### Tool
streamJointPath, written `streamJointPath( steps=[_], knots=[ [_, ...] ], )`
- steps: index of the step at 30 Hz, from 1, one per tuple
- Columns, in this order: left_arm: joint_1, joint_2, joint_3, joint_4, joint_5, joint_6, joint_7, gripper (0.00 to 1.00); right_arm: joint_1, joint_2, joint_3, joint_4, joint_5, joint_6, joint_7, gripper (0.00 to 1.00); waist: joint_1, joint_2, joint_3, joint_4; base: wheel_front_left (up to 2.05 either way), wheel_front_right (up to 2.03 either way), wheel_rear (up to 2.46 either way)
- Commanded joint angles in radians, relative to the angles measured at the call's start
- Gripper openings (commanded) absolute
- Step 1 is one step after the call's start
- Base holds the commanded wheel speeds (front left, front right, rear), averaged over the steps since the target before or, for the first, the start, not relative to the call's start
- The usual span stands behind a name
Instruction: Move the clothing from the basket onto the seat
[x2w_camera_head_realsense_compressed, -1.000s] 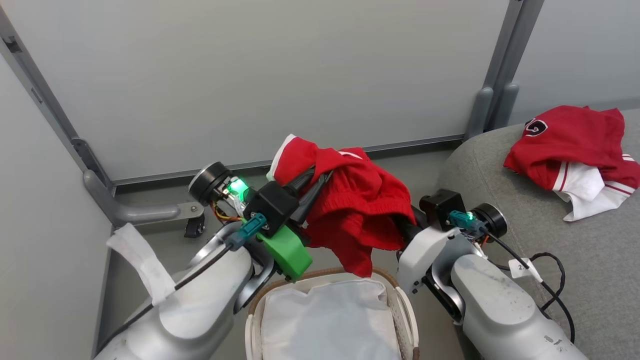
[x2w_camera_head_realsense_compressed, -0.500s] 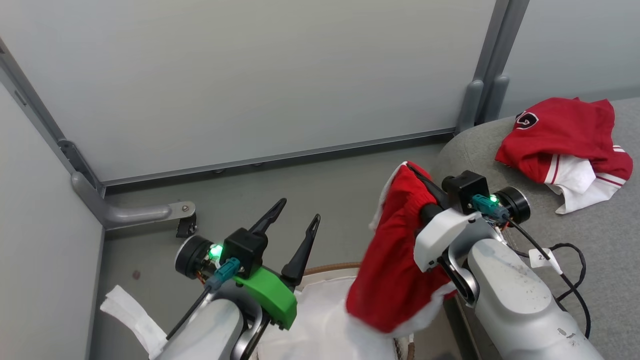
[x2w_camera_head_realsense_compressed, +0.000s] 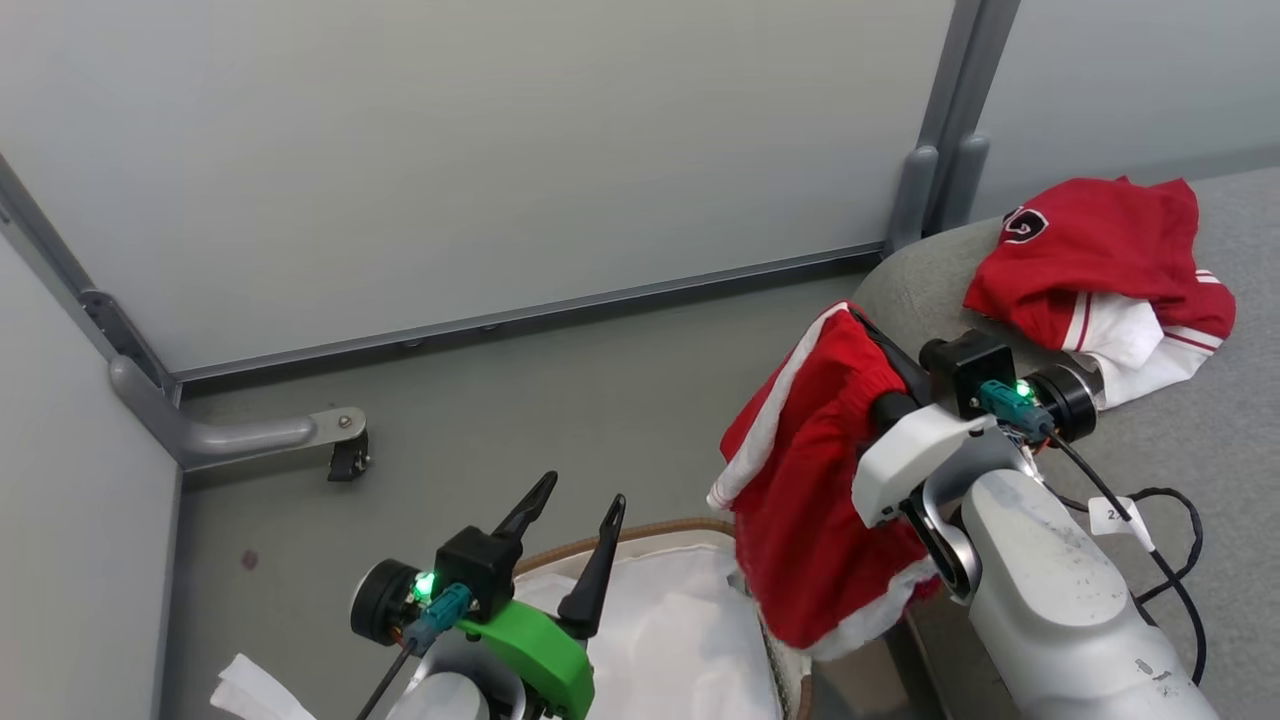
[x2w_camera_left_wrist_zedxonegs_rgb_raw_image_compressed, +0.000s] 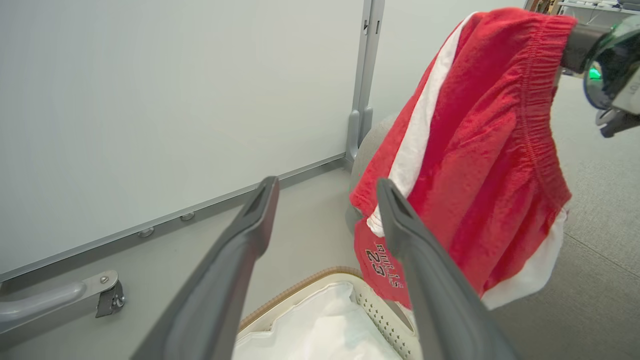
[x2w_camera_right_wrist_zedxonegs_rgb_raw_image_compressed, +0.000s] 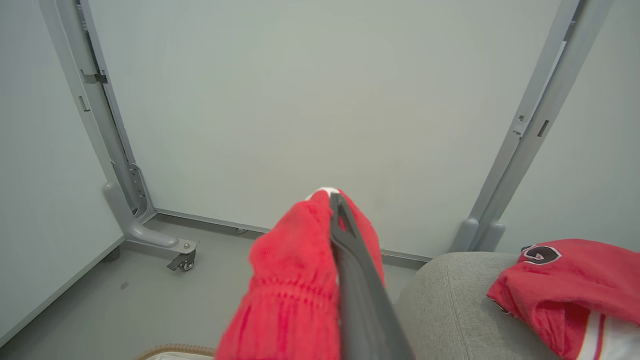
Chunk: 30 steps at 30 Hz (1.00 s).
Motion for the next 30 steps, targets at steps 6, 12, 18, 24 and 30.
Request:
streamJointPath(
  steps=[6,12,18,24,30],
  knots=[
    [0.05,-0.024,0.048,-0.011,0.028,-0.008,0.0,1.0,-0.008,-0.004,-0.014,-0.018,-0.016,-0.001,-0.002,0.0,0.0,0.0,0.016,-0.1,0.0,0.0,0.0],
    [0.058,-0.039,0.065,-0.024,0.046,-0.011,0.0,1.0,-0.019,-0.004,-0.054,-0.041,-0.051,-0.001,-0.002,0.0,0.0,0.0,0.041,-0.221,0.0,0.0,0.0],
    [0.049,-0.044,0.064,-0.03,0.064,-0.013,0.0,1.0,-0.015,-0.004,-0.142,-0.057,-0.09,-0.001,-0.002,0.0,0.0,0.0,0.076,-0.322,0.0,0.0,0.0],
    [0.015,-0.045,0.042,-0.037,0.077,-0.013,0.0,1.0,-0.009,-0.002,-0.224,-0.087,-0.095,-0.001,-0.002,0.0,0.0,0.0,0.129,-0.372,0.0,0.0,0.0],
    [-0.023,-0.03,0.011,-0.043,0.084,-0.013,0.0,1.0,-0.033,-0.003,-0.275,-0.113,-0.107,-0.001,-0.002,0.0,0.0,0.0,0.189,-0.36,0.0,0.0,0.0]
  ],
)
